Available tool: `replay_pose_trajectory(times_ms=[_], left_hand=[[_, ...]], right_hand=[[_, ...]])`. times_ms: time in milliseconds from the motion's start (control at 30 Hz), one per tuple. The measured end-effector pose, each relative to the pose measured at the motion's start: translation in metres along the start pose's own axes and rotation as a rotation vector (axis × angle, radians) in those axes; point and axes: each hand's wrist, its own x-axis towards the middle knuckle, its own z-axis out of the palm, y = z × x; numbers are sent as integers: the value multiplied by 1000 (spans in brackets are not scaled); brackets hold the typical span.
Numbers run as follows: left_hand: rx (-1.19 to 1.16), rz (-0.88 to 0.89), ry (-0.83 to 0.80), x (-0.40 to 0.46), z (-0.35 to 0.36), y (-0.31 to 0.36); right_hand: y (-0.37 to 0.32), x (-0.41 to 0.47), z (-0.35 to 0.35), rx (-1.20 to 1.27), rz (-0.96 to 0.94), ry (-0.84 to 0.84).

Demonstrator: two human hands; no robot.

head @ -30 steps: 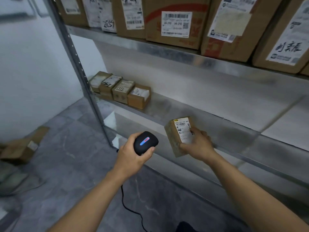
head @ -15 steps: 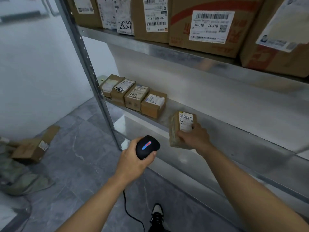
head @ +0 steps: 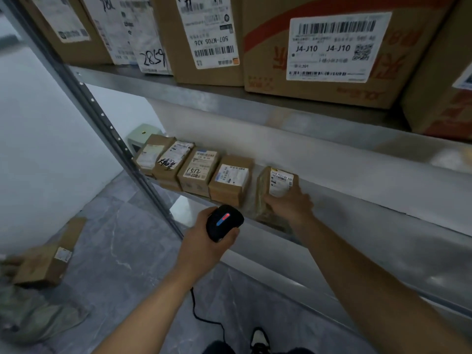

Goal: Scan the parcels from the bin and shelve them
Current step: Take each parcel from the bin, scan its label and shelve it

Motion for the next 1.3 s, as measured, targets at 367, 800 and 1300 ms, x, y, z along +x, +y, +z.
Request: replay_pose_trajectory(times_ms=[367,800,1300], left_hand=[[-27,11,-105,64,-24,-35],[-70,140,-330,107,-17,-45],[-146,416,-832,62,102,40]], right_hand=[[-35,27,47,-143,152,56],[-29,7,42,-201,134,85],[130,-100,-64,91,478,365]])
